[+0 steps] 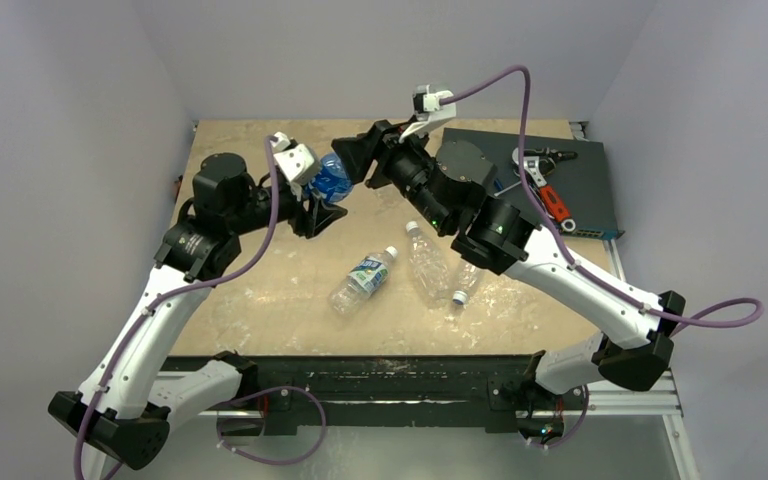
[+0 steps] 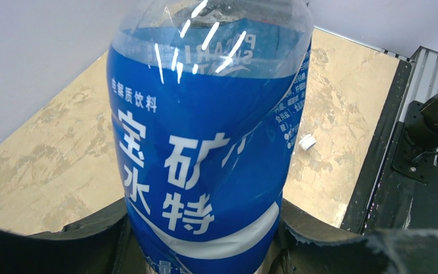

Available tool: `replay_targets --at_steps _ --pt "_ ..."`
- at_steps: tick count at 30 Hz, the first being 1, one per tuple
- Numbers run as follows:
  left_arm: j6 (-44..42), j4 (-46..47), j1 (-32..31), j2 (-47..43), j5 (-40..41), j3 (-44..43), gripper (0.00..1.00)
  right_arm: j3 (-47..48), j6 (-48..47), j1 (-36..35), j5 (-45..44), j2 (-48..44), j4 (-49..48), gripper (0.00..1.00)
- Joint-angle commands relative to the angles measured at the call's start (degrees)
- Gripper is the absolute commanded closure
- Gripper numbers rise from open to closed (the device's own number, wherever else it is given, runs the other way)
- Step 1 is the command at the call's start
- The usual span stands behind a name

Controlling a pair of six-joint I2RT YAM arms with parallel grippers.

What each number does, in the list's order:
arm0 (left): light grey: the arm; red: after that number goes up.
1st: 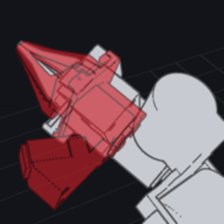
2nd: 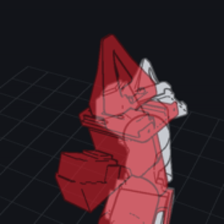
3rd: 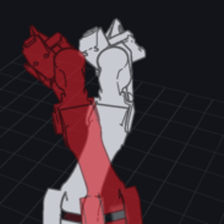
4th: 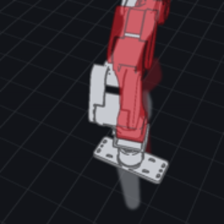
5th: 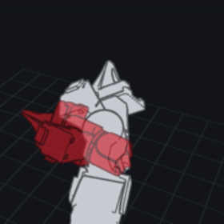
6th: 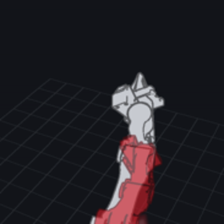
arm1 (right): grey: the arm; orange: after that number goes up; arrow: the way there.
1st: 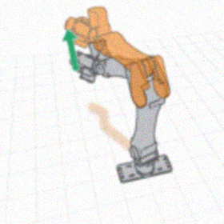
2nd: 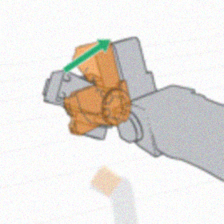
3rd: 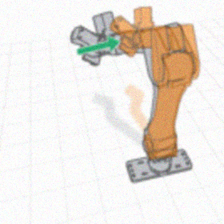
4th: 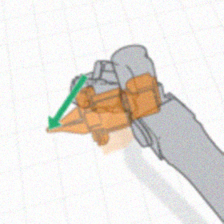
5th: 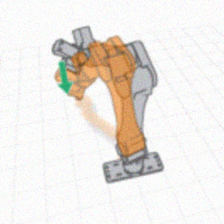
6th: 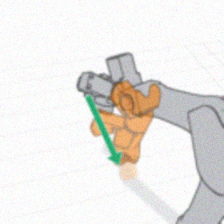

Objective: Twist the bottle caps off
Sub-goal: Unscrew the bottle cap from the plastic bottle.

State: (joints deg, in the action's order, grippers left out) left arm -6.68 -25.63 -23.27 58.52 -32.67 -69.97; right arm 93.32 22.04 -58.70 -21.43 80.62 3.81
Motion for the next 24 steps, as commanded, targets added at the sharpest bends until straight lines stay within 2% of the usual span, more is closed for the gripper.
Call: replay_targets --at_steps 1,7,9,12,17,22,24 --pt "-0.2 2.4 0.2 -1.1 0.1 0.5 0.67 2.1 1.1 0.1 -0.3 0.1 -3.6 0.48" --pt "0.5 2.7 0.2 -1.2 -0.1 0.4 0.67 2.4 1.5 0.1 0.4 1.1 -3.6 0.63" --pt "0.8 2.8 0.2 -1.3 -0.2 0.3 0.67 2.5 1.6 0.1 0.4 1.3 -3.6 0.62" --pt "1.5 3.2 0.2 -1.4 -0.4 0.1 0.67 2.2 1.7 0.1 0.3 1.4 -3.6 0.53" --pt "2.6 3.6 0.2 -1.2 -0.6 -0.1 0.67 1.9 2.0 0.1 0.1 1.4 -3.6 0.54" --pt "2.6 3.3 0.2 -1.4 -0.9 -0.1 0.67 1.0 2.0 0.1 -0.5 0.8 -5.8 0.74" --pt "2.7 3.2 0.2 -1.5 -1.3 0.1 0.67 0.9 2.0 0.1 -0.4 0.5 -6.1 0.79"
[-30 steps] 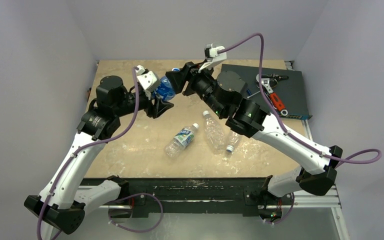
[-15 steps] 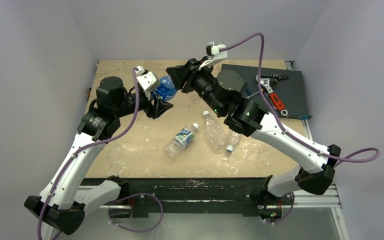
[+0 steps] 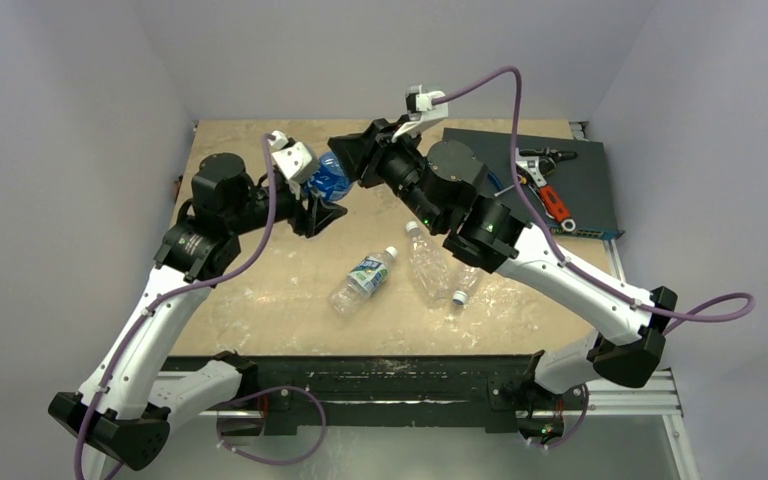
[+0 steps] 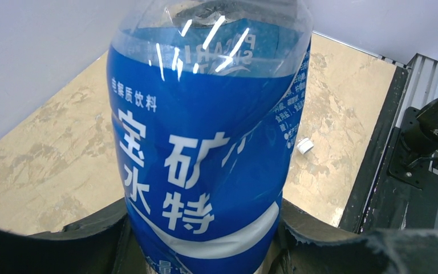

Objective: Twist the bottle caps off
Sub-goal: Unscrew the bottle cap from the plastic bottle.

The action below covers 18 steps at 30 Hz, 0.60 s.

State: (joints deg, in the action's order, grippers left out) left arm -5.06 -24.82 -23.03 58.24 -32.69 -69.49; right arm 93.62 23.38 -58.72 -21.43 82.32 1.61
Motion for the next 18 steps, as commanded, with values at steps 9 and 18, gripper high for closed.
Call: replay_targets --at_steps 9,18 --pt "3.8 2.6 0.0 -1.6 -14.2 -1.3 0.67 -2.1 -2.1 0.4 10.4 -4.3 -8.5 1.00" --pt "14.6 8.1 0.0 -1.7 -35.9 -3.0 0.66 -12.2 -1.0 6.5 42.1 -12.1 -22.1 1.00"
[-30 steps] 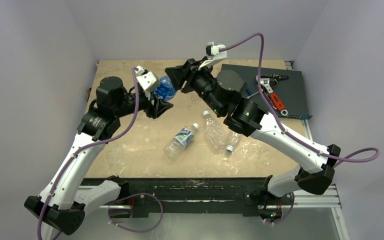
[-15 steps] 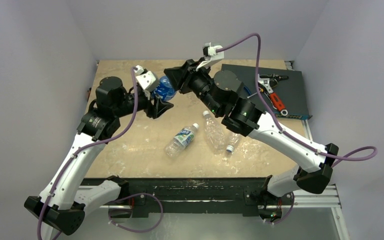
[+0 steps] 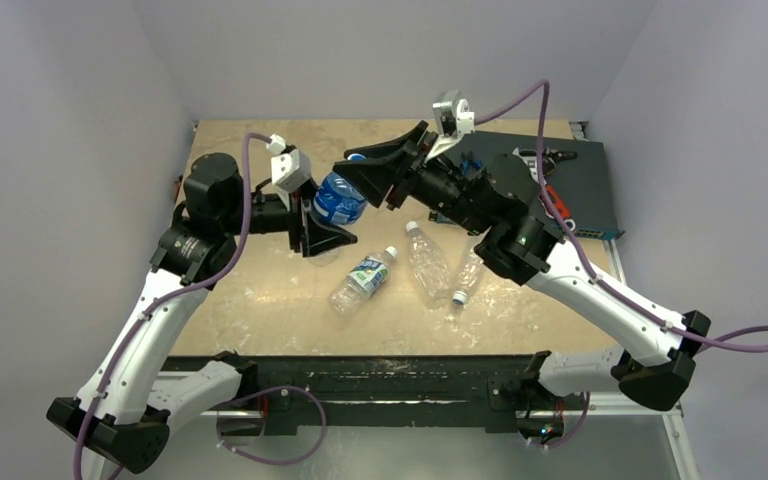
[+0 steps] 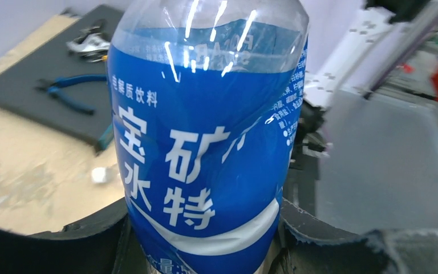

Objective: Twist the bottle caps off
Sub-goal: Unscrew the bottle cap from the plastic bottle.

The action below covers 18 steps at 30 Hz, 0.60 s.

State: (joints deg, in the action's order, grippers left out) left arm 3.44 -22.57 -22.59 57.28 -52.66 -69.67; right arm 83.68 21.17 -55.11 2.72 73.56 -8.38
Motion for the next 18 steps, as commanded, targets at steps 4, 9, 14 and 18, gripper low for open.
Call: replay_targets --at_steps 4,9,14,18 --pt "13.0 8.9 -0.4 0.8 -22.9 -3.6 0.65 -5.2 2.1 4.4 28.8 -4.9 -18.3 1.00" --pt "13.0 8.9 -0.5 0.9 -23.9 -3.7 0.65 -2.8 1.1 4.7 32.1 -3.7 -15.7 1.00" --pt "5.6 3.5 -0.5 1.2 -17.9 -4.9 0.66 -1.8 -0.9 4.6 18.3 -4.5 -8.1 0.40" --pt "-2.7 -1.7 -0.4 1.3 -4.4 -5.2 0.66 -0.9 -2.2 4.4 3.8 -6.0 -3.1 0.01"
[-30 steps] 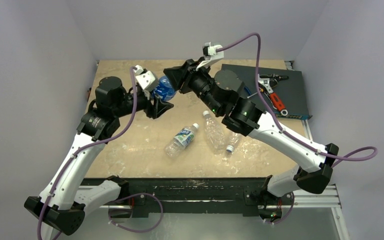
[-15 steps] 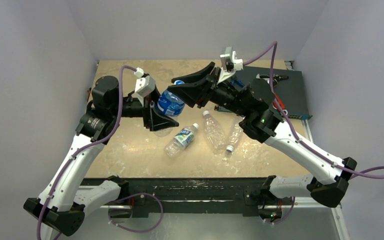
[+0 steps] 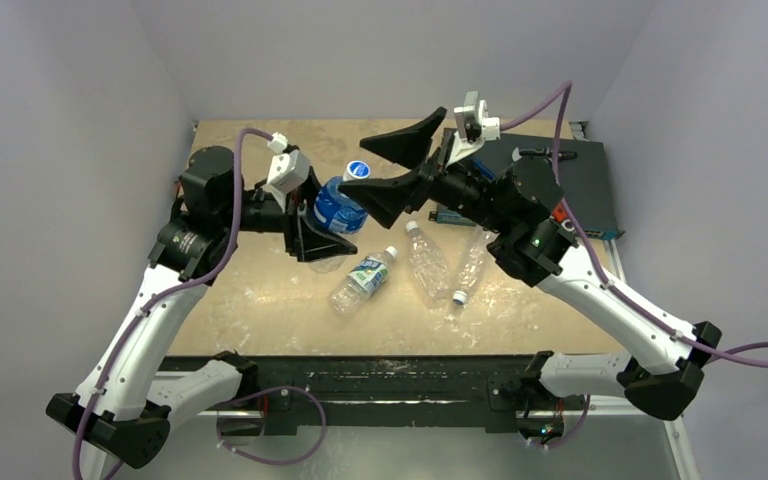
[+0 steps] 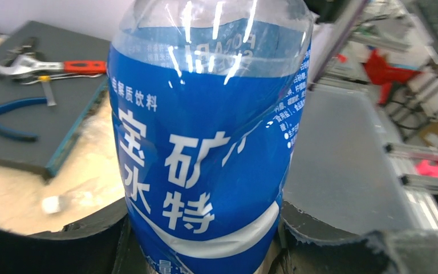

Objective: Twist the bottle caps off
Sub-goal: Unscrew the bottle cap from the plastic bottle.

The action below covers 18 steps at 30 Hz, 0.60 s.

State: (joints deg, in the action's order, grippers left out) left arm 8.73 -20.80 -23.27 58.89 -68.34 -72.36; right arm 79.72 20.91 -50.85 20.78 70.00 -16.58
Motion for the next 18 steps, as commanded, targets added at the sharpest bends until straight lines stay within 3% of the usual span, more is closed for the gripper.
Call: replay_targets --at_steps 1,4,8,12,18 --pt "-8.4 -3.3 0.2 -0.5 14.9 -2.1 0.67 3.6 -1.9 -0.4 -18.0 -2.5 6.4 0.01" --pt "-12.0 -2.1 0.2 -1.0 23.2 -0.6 0.67 7.3 -2.9 -4.8 -31.8 -0.8 11.4 0.01" --pt "-14.6 -0.8 0.2 -1.7 30.5 1.4 0.67 15.5 -3.3 -9.2 -41.8 5.2 19.3 0.03" --pt "-16.4 -1.3 0.2 -1.9 34.0 2.2 0.67 20.5 -2.5 -10.3 -46.2 9.6 23.6 0.09" --pt "-16.8 -1.9 0.2 -2.1 35.6 2.7 0.67 21.1 -1.8 -10.5 -47.1 11.2 22.6 0.22"
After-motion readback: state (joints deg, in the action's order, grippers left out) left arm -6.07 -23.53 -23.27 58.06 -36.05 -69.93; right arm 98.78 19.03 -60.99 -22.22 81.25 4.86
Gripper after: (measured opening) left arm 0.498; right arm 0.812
